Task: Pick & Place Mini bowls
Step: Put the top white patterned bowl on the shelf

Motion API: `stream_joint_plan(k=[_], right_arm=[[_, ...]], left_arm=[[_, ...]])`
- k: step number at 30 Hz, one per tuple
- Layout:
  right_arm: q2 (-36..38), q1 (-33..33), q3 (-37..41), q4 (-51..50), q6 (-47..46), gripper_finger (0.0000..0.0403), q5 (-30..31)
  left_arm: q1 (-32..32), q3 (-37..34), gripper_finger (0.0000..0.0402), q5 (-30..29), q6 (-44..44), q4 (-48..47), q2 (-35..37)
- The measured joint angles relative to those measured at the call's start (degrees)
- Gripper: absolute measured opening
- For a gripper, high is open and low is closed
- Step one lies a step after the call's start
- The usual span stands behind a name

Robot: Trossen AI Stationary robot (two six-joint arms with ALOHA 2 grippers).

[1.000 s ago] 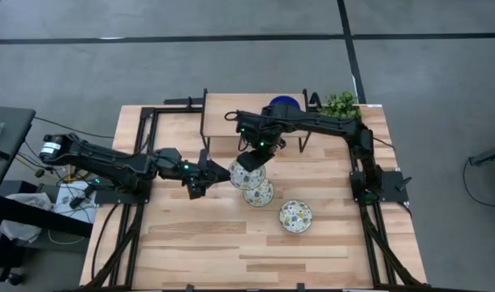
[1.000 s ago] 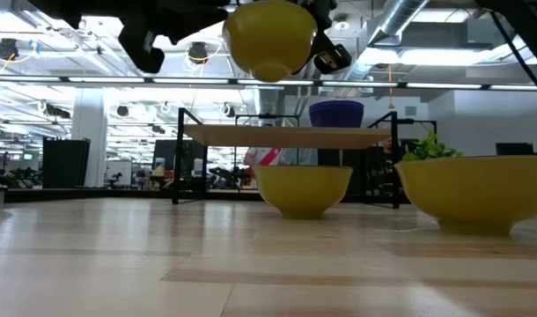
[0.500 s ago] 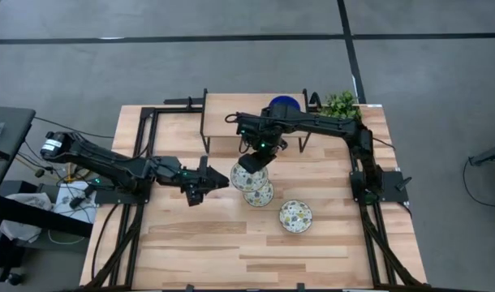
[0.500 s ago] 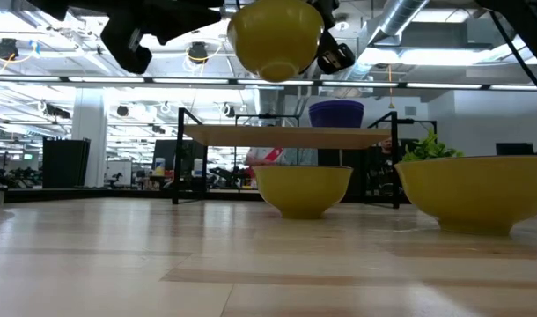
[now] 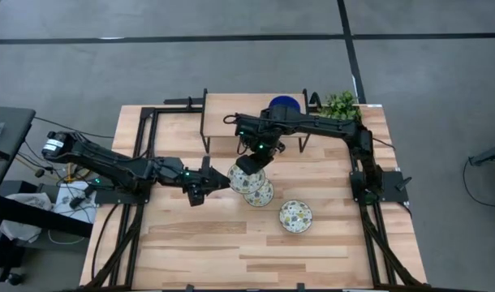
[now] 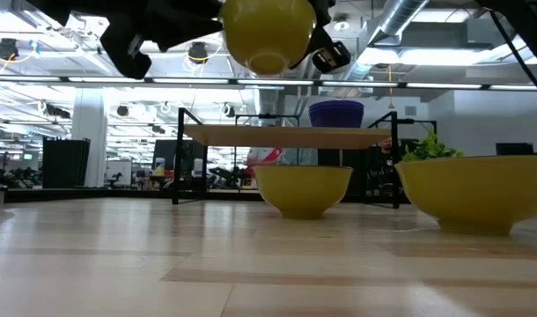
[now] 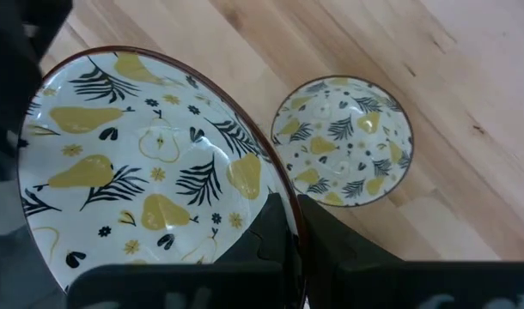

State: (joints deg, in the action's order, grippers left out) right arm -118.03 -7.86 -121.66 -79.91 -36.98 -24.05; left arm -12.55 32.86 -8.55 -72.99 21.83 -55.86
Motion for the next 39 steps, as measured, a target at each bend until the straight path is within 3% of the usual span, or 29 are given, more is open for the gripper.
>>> stream_joint_plan(k=[14, 25, 32, 39], right_arm=[[-2.02, 2.11, 0.0, 0.68, -0.53, 0.0003, -0.46], [-1.95, 3.46, 0.03, 0.57, -2.61, 0.0003, 3.02], [-1.97, 4.7, 0.08, 0.58, -4.34, 0.0003, 5.71], [-2.08, 5.45, 0.14, 0.64, -6.08, 0.0003, 7.58]], left_arm=[[-0.1, -0.09, 0.0112, 2.15, 4.7, -1.1, -2.12], [0.77, -0.09, 0.0112, 3.66, 8.61, -0.69, -3.74], [3.2, -0.04, 0.0111, 9.91, 11.69, -0.26, -5.68], [4.87, 0.13, 0.008, 15.12, 12.21, -0.04, -7.54]])
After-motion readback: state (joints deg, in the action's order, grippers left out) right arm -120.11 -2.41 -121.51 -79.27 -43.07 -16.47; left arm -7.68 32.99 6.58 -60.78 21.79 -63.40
